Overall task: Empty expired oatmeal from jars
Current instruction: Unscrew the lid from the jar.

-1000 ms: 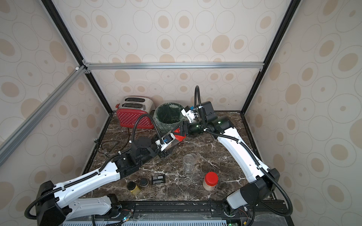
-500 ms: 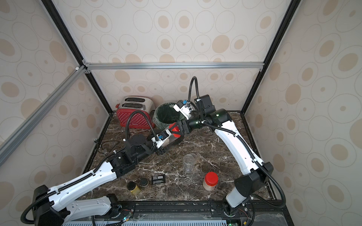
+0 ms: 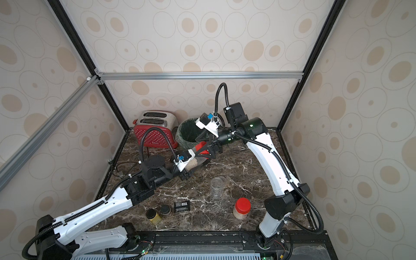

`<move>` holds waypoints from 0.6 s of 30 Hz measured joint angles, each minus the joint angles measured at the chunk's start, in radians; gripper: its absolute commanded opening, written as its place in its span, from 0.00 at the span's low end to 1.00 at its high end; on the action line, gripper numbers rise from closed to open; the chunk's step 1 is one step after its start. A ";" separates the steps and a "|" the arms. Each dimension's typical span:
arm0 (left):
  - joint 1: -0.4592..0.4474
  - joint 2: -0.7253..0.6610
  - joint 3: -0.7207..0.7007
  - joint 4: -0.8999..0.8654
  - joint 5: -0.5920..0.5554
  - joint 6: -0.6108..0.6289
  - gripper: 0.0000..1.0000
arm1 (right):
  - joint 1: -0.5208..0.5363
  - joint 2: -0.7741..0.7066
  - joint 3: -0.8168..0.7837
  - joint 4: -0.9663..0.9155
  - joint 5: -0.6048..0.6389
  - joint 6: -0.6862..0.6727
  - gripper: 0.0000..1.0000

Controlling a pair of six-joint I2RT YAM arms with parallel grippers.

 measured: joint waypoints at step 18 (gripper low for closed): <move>-0.002 0.039 -0.054 0.157 -0.021 -0.003 0.64 | -0.010 -0.258 -0.185 0.274 0.416 0.624 0.99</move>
